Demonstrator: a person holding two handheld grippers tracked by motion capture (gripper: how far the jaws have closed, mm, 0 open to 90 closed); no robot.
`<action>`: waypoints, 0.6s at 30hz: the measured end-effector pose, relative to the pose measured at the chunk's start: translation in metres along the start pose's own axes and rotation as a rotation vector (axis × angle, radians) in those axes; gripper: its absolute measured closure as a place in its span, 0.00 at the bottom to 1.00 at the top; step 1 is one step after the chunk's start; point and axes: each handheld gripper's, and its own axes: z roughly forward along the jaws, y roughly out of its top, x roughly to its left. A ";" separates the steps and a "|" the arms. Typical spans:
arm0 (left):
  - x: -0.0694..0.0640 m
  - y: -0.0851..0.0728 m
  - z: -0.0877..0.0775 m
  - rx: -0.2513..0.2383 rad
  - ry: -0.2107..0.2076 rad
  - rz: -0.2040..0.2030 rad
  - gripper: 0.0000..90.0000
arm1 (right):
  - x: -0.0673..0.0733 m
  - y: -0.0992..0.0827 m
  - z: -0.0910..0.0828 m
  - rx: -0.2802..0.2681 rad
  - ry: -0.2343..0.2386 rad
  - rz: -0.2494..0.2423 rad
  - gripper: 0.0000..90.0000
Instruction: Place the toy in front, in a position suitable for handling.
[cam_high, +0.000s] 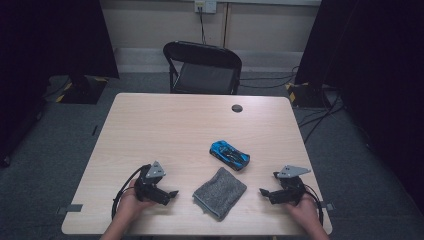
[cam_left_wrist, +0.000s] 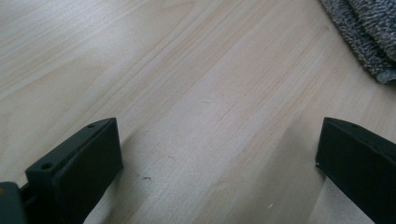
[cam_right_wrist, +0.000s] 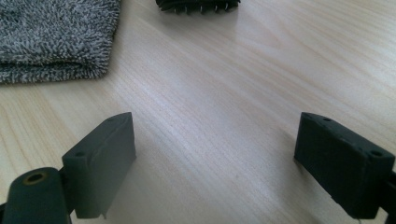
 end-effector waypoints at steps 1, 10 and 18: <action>0.000 0.000 0.000 0.001 0.005 -0.005 0.00 | 0.000 0.000 0.000 0.000 0.000 0.000 0.13; -0.001 0.007 -0.003 0.053 0.014 -0.034 0.04 | 0.000 0.000 0.000 -0.001 0.004 0.003 0.13; -0.009 0.022 -0.006 0.031 -0.035 -0.038 0.21 | 0.000 0.000 0.000 -0.002 0.002 0.004 0.13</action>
